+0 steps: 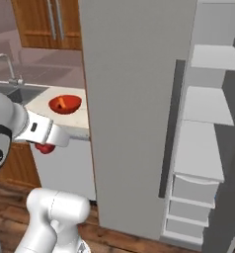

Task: Take the carrot, peach, and bell pepper from the freezer and place them in the bowl on the counter.

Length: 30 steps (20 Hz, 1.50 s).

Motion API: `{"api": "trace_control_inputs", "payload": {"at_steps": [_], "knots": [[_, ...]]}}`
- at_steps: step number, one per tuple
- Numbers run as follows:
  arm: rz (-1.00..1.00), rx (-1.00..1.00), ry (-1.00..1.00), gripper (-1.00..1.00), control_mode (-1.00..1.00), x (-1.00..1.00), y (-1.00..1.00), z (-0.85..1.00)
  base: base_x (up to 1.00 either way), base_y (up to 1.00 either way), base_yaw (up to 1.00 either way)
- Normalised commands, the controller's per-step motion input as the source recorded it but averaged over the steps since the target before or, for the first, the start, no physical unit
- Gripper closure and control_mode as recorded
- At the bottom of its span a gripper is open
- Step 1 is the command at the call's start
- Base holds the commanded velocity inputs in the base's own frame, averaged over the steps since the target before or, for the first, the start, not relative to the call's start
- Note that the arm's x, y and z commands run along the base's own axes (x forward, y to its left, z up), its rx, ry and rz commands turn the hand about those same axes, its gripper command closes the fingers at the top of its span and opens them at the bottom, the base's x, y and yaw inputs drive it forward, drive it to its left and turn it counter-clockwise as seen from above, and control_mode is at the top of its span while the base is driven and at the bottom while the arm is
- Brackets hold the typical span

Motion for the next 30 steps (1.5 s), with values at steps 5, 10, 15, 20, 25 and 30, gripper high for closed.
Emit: {"api": "trace_control_inputs", "payload": {"at_steps": [5, 10, 15, 20, 25, 30], "knots": [[0.00, 0.00, 0.00, 1.00, 1.00, 0.00, 0.00, 0.00, 0.51, 1.00, 0.00], [0.00, 0.00, 0.00, 1.00, 1.00, 0.00, 0.00, 0.00, 0.31, 0.95, -0.12], [0.00, 0.00, 0.00, 1.00, 1.00, 0.00, 0.00, 0.00, 0.46, 0.64, -0.13], [0.00, 0.00, 0.00, 1.00, 1.00, 0.00, 0.00, 0.00, 0.67, 0.02, -0.06], [0.00, 0.00, 0.00, 1.00, 1.00, 0.00, 0.00, 0.00, 0.67, -0.17, 0.00], [0.00, 0.00, 0.00, 1.00, 1.00, 0.00, 0.00, 0.00, 0.36, -0.39, 0.01]]}}
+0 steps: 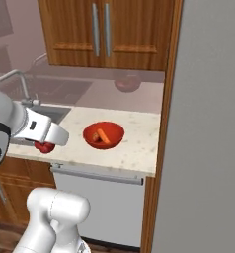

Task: Take the carrot, peach, and bell pepper from the freezer and place them in the bowl on the counter.

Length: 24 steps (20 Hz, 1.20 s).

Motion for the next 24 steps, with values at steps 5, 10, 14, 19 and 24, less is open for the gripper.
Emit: {"api": "trace_control_inputs", "payload": {"at_steps": [5, 10, 14, 19, 24], "knots": [[0.00, 0.00, 0.00, 1.00, 1.00, 0.00, 0.00, 0.00, 0.37, -0.29, 0.04], [0.00, 0.00, 0.00, 1.00, 1.00, 0.00, 0.00, 0.00, 0.51, -0.02, 0.01], [0.00, 0.00, 0.00, 1.00, 1.00, 0.00, 0.00, 0.00, 0.54, 0.00, 0.00], [0.00, 0.00, 0.00, 1.00, 1.00, 0.00, 0.00, 0.00, 0.53, 0.00, 0.00], [0.00, 0.00, 0.12, 1.00, -1.00, 0.75, 0.13, -0.46, 0.00, 0.00, 0.00]]}}
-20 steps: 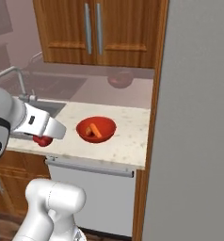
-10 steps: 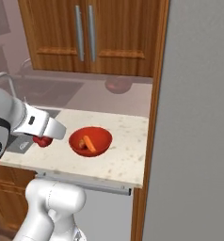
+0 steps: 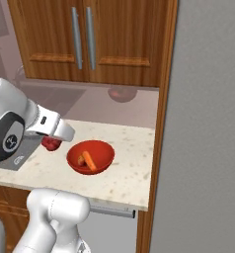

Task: Take the carrot, peach, and bell pepper from the freezer and place them in the bowl on the counter.

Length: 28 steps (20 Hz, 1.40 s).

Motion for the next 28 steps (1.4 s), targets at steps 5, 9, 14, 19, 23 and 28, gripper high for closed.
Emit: {"api": "trace_control_inputs", "payload": {"at_steps": [5, 9, 14, 19, 23, 28], "knots": [[0.00, 0.01, 0.21, 1.00, -1.00, 0.34, 0.01, -0.81, 0.00, 0.00, 0.00], [0.00, 0.00, 0.11, 1.00, -1.00, 0.48, 0.01, -0.84, 0.00, 0.00, 0.00], [0.04, 0.00, 0.00, 1.00, -1.00, 0.74, 0.03, -0.54, 0.00, 0.00, 0.00], [0.06, 0.01, 0.01, 1.00, -1.00, 0.94, 0.00, -0.39, 0.00, 0.00, 0.00], [0.05, 0.03, 0.08, 1.00, -1.00, 0.76, 0.00, -0.16, 0.00, 0.00, 0.00], [0.03, 0.00, 0.08, 1.00, -1.00, 0.62, -0.02, -0.26, 0.00, 0.00, 0.00]]}}
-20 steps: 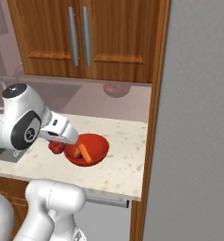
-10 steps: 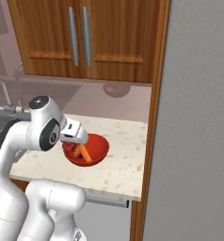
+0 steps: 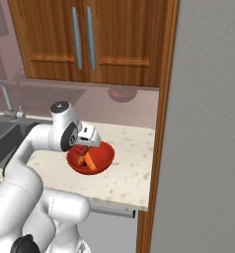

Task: Take the carrot, peach, and bell pepper from the freezer and place them in the bowl on the counter.

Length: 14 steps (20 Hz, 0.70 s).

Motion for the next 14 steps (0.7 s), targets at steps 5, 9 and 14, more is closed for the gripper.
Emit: {"api": "trace_control_inputs", "payload": {"at_steps": [5, 9, 14], "knots": [[0.00, 0.00, 0.04, 1.00, -1.00, 0.23, -0.16, -0.23, 0.00, 0.00, 0.00], [0.00, 0.00, 0.00, 1.00, -1.00, 0.01, -0.18, -0.10, 0.00, 0.00, 0.00], [0.00, 0.00, 0.00, 1.00, -1.00, 0.09, -0.06, -0.32, 0.00, 0.00, 0.00]]}}
